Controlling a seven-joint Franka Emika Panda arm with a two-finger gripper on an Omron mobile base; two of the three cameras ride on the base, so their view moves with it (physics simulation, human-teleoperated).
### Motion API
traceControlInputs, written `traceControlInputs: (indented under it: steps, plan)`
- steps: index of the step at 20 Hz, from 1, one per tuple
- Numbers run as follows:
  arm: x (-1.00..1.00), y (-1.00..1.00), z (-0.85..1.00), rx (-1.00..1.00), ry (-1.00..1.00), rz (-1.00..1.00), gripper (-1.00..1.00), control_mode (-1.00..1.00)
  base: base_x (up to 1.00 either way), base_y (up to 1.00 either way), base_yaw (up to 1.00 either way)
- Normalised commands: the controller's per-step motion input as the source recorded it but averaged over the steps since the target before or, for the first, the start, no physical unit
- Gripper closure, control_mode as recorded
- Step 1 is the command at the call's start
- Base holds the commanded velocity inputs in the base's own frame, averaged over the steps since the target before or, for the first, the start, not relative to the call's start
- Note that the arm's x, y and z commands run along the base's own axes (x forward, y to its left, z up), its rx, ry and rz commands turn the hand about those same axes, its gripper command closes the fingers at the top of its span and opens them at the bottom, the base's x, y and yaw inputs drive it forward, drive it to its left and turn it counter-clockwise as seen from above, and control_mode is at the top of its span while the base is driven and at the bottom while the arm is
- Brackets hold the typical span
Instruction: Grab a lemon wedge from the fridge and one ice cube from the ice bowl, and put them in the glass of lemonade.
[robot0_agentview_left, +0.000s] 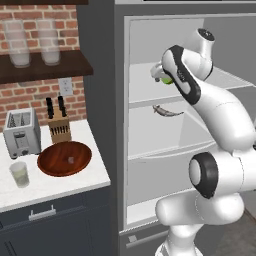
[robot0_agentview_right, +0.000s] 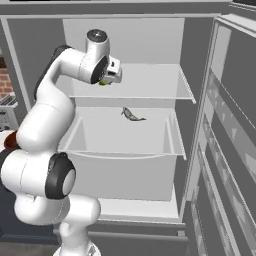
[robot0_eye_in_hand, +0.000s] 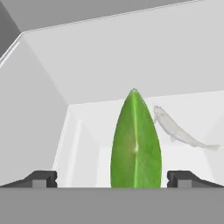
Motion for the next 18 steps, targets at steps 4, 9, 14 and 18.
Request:
traceControlInputs:
  steps: [4,9,14,18]
  plan:
    - [0.32,-0.07,-0.03,-0.04,0.00,-0.01,-1.00,-1.00,0.00,0.00,0.00]
    - [0.27,-0.05,0.00,-0.06,-0.01,0.00,-1.00,-1.00,0.00,0.00,0.00]
    - [0.16,0.00,0.00,-0.01,0.00,0.00,-1.00,-1.00,0.00,0.00,0.00]
    - [-0.57,0.00,0.00,0.00,-0.03,0.00,-1.00,-1.00,0.00,0.00,0.00]
